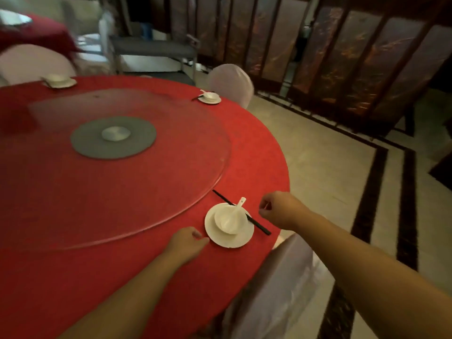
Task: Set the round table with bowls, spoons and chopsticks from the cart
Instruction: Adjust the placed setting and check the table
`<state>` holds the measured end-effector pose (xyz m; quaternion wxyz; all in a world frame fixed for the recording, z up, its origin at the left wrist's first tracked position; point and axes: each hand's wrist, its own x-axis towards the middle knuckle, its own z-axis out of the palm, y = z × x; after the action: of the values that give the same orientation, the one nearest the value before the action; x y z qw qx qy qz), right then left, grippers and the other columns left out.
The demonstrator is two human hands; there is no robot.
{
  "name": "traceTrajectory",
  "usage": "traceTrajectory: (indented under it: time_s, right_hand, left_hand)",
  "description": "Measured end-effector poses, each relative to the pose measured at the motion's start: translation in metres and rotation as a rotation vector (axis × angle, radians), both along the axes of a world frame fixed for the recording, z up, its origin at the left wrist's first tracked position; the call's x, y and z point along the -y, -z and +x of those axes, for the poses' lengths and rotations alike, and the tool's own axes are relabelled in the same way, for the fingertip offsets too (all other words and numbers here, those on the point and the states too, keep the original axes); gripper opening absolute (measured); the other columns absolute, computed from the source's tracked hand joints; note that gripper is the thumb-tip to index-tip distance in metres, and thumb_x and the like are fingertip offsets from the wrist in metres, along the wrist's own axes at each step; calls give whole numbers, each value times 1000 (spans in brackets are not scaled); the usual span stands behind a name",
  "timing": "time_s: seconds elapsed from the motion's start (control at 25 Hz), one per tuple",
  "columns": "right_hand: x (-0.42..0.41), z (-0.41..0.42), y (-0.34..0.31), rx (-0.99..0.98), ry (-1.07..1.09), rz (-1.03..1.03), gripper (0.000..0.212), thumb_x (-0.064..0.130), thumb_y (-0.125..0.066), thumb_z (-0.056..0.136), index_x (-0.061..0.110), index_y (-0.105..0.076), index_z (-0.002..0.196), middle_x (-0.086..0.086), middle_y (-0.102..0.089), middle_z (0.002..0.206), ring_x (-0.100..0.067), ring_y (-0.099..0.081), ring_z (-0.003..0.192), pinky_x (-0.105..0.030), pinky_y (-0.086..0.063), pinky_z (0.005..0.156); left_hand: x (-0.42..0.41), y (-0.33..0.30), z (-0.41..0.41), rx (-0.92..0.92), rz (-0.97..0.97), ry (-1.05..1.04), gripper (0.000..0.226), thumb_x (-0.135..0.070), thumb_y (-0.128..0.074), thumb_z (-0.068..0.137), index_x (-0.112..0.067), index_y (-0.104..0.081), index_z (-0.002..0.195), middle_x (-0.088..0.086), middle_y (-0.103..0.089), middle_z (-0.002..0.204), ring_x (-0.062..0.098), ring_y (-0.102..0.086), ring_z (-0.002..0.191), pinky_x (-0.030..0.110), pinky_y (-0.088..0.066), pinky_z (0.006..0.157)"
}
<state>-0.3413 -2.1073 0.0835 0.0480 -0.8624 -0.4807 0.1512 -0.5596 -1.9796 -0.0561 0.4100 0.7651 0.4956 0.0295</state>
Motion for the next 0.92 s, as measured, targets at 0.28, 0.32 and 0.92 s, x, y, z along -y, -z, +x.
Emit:
traceTrajectory:
  time_s: [0.28,0.32,0.92]
  right_hand:
    - [-48,109,45,-235,-324,-25,17,23,-68,89,11,-77,97,-11,-76,96,-28,-71,89,-39,-58,75]
    - [-54,119,51,-270,-360,-41,16,23,-68,89,11,-77,96,-12,-76,94,-28,-71,86,-39,-58,73]
    - [-101,185,193,-882,-86,-208,19,16,-74,90,-2,-71,85,-13,-68,67,-23,-62,55,-31,-52,52]
  left_hand:
    - [56,17,55,225,-331,-690,17,-20,-71,90,-14,-57,85,9,-57,74,19,-54,60,27,-46,52]
    - [61,17,62,237,-336,-771,14,-17,-70,91,-12,-57,92,9,-57,75,18,-54,60,27,-46,52]
    - [65,90,116,444,-411,-1123,8,2,-72,84,-2,-67,80,20,-68,69,25,-63,50,32,-56,46]
